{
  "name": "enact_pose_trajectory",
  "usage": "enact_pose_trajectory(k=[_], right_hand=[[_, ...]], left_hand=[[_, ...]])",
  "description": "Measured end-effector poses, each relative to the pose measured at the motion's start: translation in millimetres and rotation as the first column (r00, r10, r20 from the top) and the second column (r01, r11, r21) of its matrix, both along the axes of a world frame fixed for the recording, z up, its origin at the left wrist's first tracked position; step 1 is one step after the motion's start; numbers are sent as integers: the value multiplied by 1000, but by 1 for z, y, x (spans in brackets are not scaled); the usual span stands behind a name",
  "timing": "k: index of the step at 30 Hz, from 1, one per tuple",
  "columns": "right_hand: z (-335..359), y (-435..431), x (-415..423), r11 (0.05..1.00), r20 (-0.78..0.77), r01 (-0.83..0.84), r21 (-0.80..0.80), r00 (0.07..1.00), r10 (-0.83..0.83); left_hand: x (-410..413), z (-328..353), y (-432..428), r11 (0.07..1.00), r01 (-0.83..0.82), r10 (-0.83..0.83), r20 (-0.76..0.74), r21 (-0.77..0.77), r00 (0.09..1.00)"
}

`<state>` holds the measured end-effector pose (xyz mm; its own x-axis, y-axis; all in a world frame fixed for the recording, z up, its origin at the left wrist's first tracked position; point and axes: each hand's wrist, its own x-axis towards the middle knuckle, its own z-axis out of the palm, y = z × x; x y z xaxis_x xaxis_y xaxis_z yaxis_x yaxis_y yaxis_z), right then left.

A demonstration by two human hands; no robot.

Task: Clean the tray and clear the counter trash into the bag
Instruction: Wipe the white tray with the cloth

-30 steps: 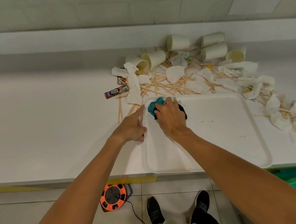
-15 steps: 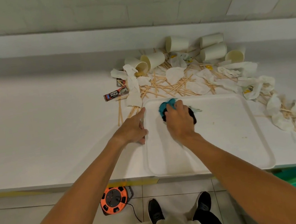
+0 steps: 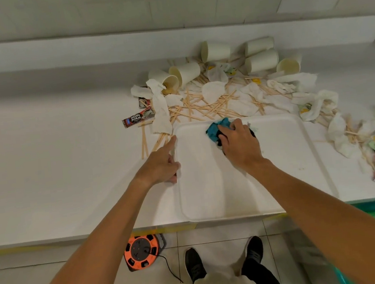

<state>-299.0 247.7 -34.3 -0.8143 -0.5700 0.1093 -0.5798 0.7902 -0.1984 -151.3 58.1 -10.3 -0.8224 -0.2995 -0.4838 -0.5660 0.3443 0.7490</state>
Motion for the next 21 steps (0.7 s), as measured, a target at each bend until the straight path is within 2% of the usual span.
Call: enact_pose_trajectory(k=[4,7,14,21], right_hand=[[-2,33,-17,979,40,203,-8,979,-202],[1,17,-9,966,64,259,0,964,-258],[1,-38,42,994,141,-72,-88,987,84],[-5,5,43,931,241,-249,-266,918,314]], left_hand=[[0,-2,-2,1000,16,-16,-11,-18,1000],[2,-2,-1,1000,21,-21,-36,10,999],[4,-1,-3,992,11,-1,-76,125,997],[6,-8,-11,982,20,-5,-83,190,997]])
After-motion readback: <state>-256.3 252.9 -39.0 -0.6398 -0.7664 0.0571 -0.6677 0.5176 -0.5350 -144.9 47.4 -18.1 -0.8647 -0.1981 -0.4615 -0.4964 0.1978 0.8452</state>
